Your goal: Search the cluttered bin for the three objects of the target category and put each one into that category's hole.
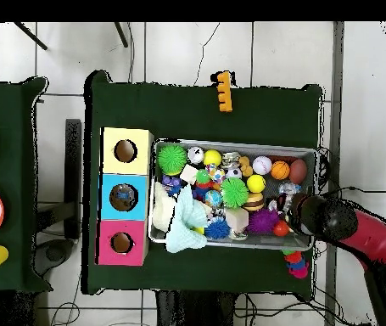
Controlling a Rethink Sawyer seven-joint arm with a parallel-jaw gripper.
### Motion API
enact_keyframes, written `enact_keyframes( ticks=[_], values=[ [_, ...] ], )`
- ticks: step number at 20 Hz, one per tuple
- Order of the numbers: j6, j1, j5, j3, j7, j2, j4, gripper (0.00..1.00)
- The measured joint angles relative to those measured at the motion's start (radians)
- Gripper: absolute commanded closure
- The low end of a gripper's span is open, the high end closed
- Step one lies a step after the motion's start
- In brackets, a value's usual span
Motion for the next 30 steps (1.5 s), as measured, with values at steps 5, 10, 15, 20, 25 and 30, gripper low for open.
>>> enact_keyframes(
  ticks=[5,10,15,20,25,30],
  values=[
    [0.029,0.012,0.000,0.000,0.000,0.004,-0.051,0.00],
    [0.054,0.025,0.000,0.001,0.000,0.010,-0.106,0.00],
    [0.057,0.031,0.001,0.001,0.000,0.021,-0.147,0.00],
    [0.057,0.037,0.004,0.001,0.000,0.041,-0.196,0.00],
    [0.057,0.045,0.004,0.001,0.000,0.048,-0.221,0.00],
    [0.057,0.053,0.004,0.001,0.000,0.049,-0.225,0.00]
  ],
)
